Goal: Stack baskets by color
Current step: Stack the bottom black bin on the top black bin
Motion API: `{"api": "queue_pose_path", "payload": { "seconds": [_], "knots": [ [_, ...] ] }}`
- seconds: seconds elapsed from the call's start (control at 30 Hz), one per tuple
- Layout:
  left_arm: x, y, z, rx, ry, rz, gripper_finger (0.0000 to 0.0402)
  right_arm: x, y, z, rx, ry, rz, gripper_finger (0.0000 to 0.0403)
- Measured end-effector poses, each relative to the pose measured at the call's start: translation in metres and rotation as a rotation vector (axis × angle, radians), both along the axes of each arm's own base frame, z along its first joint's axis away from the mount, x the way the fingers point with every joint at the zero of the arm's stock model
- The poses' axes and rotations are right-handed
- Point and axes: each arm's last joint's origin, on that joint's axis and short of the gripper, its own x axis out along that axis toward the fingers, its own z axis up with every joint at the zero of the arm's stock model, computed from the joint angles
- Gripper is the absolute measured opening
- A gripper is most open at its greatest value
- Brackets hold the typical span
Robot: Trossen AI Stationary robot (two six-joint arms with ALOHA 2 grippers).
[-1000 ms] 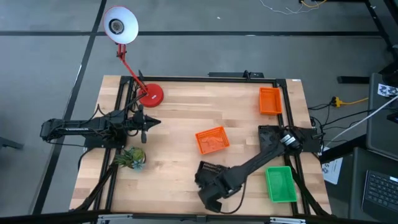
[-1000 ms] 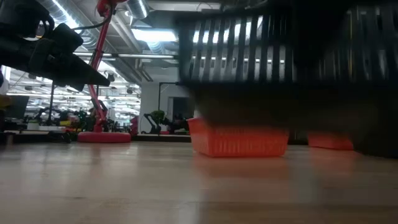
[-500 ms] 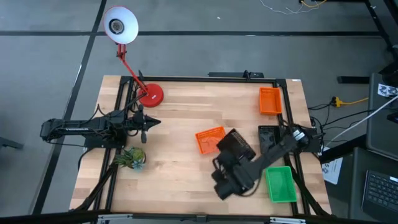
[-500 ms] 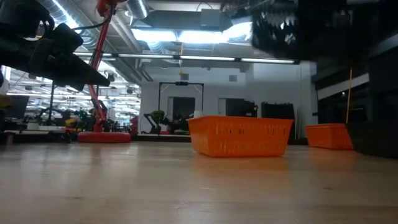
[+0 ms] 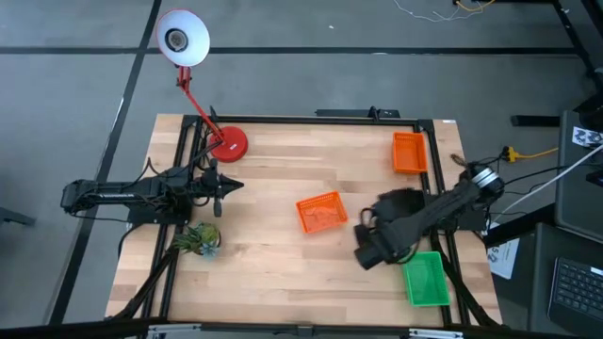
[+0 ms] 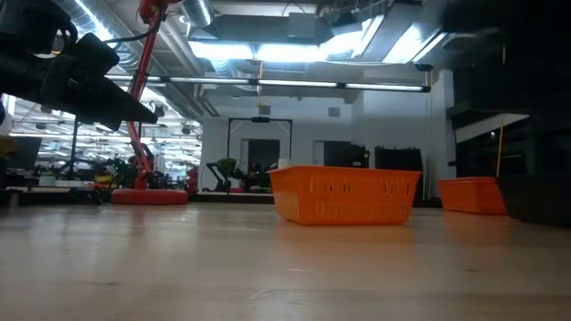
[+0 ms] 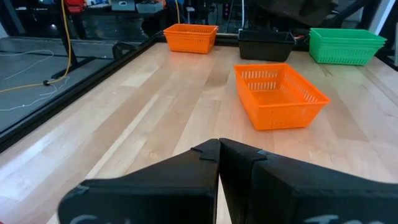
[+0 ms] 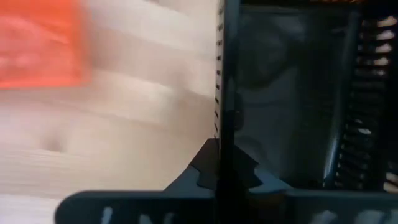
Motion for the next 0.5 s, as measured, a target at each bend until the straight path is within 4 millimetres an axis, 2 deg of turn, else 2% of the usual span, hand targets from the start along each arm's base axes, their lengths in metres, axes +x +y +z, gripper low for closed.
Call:
{"api": "queue_pose_path", "payload": {
  "seconds": [0.1,0.23,0.4,0.5],
  "knots": [
    [0.0,0.0,0.0,0.0,0.0,0.0,0.0,-0.027,-0.011,-0.007,0.036,0.048,-0.128,0.0],
    [0.0,0.0,0.0,0.0,0.0,0.0,0.0,-0.044,-0.023,-0.018,0.012,0.065,-0.158,0.0],
    [0.0,0.0,0.0,0.0,0.0,0.0,0.0,-0.046,-0.039,-0.029,-0.028,0.092,-0.163,0.0],
    [0.0,0.0,0.0,0.0,0.001,0.0,0.0,-0.041,-0.044,-0.04,0.031,0.088,-0.148,0.0]
  ]
}}
